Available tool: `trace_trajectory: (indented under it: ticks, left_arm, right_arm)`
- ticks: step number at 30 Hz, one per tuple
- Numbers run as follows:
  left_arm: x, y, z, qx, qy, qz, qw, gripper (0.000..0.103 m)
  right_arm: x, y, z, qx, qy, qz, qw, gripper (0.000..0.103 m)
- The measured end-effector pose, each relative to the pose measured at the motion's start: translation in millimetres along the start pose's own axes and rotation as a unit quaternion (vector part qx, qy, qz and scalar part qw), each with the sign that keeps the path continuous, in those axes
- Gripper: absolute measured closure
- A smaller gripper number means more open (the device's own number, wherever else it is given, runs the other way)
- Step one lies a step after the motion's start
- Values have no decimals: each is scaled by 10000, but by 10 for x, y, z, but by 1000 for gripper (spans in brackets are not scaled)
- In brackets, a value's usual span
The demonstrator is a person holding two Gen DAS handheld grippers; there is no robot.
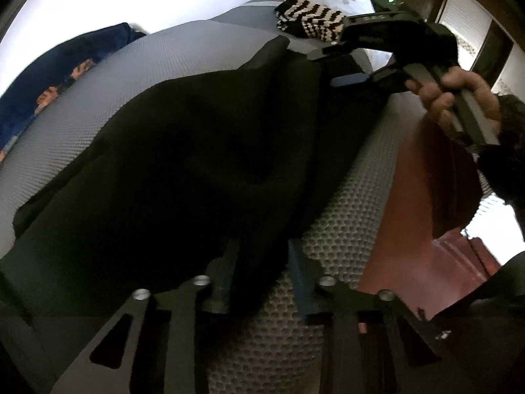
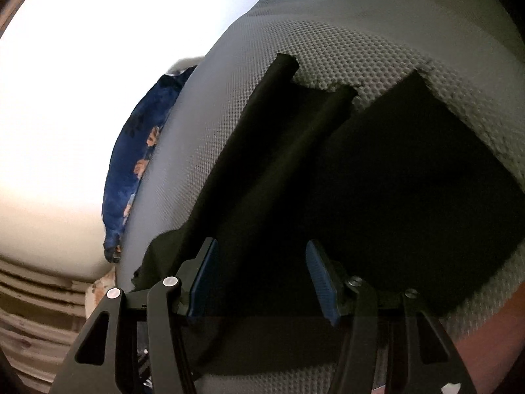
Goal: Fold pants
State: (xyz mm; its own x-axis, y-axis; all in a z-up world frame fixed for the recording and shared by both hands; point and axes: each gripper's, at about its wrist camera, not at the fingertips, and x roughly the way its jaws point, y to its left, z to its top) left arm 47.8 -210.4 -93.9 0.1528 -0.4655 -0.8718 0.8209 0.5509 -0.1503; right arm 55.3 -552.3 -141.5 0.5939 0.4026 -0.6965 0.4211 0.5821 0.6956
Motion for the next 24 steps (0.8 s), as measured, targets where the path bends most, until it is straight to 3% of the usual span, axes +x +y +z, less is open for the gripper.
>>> trace_trajectory:
  ticks: [2, 5, 11, 17, 22, 23, 24]
  left_arm:
    - [-9, 18, 17, -100, -21, -77, 9999, 85]
    - [-21, 31, 32, -189, 19, -151, 9997, 87]
    - [-163, 54, 42, -329, -76, -449, 9984, 94]
    - [-188, 98, 34, -422, -107, -429, 9981, 96]
    - [-217, 179, 22, -564, -165, -364, 9976, 98]
    - [-207, 197, 26, -592, -154, -355, 9975, 98]
    - [-193, 211, 25, -610, -130, -362, 9974, 98]
  right_arm:
    - [42, 21, 33, -27, 49, 21, 10000, 50]
    - [108, 61, 73, -10, 129, 113, 9999, 50]
    - [134, 134, 320, 45, 138, 155, 9998, 73]
    - [227, 124, 540, 197, 126, -60, 9997, 74]
    - [44, 182, 744, 215, -238, -156, 9994, 75]
    - [4, 216, 792, 168, -312, -236, 9991, 80]
    - [-12, 252, 833, 112, -314, -279, 9991, 93]
